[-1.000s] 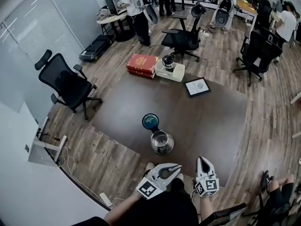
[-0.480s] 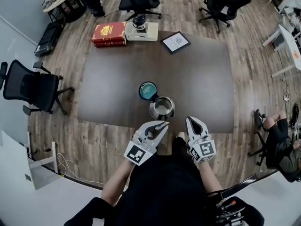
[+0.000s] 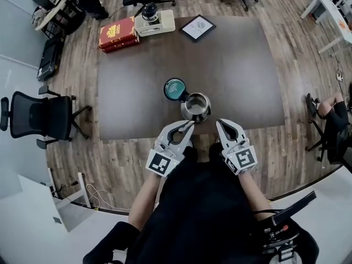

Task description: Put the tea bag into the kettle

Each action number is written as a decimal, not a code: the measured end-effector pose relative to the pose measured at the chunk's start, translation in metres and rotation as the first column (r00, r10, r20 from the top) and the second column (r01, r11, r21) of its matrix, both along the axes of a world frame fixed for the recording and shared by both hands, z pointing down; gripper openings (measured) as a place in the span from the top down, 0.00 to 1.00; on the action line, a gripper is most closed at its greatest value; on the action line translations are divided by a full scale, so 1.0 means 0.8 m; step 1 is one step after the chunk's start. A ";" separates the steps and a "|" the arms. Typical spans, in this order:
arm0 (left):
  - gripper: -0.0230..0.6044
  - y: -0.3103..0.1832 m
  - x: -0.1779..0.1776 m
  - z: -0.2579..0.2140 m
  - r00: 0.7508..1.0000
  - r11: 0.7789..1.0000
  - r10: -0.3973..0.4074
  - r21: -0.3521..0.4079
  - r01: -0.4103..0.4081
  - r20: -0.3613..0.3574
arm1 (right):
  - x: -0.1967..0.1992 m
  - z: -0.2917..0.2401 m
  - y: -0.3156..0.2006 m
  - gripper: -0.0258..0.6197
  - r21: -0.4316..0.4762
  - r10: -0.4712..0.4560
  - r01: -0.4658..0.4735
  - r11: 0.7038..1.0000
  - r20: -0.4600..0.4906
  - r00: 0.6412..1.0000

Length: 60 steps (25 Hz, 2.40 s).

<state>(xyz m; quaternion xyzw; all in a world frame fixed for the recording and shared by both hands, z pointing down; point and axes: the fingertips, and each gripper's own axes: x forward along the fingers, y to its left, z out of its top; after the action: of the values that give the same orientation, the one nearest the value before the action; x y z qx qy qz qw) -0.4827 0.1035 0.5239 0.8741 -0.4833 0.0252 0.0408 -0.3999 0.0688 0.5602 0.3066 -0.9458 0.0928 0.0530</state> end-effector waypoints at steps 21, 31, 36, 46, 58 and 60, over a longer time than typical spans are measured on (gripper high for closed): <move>0.90 -0.087 -0.037 0.042 0.998 0.998 -0.048 -0.035 0.049 0.049 | 0.009 0.060 -0.028 0.95 -0.098 -0.029 0.030 0.995 0.009 1.000; 0.90 -0.103 0.001 0.049 0.999 0.992 -0.024 -0.121 0.028 0.038 | 0.050 0.057 -0.027 0.95 -0.125 -0.012 0.008 0.992 -0.036 0.999; 0.90 -0.115 0.010 0.069 0.999 0.986 0.009 -0.167 -0.001 0.047 | 0.064 0.073 -0.045 0.95 -0.139 0.024 -0.032 0.990 -0.055 0.998; 0.90 -0.122 0.005 0.101 0.993 0.963 0.041 -0.269 -0.009 0.114 | 0.078 0.090 -0.065 0.95 -0.157 0.060 -0.070 0.985 -0.068 0.996; 0.90 -0.122 0.007 0.137 0.957 0.915 0.097 -0.402 0.022 0.274 | 0.090 0.088 -0.070 0.95 -0.154 0.094 -0.099 0.983 -0.042 0.995; 0.90 -0.120 0.012 0.135 0.950 0.915 0.121 -0.403 0.005 0.288 | 0.093 0.088 -0.069 0.95 -0.154 0.102 -0.106 0.982 -0.039 0.994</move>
<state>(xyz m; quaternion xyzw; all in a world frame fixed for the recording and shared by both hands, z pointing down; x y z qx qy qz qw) -0.4730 0.0074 0.6322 0.8469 -0.4420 0.2597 0.1414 -0.3253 0.0135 0.6307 0.3519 -0.9174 0.1643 0.0864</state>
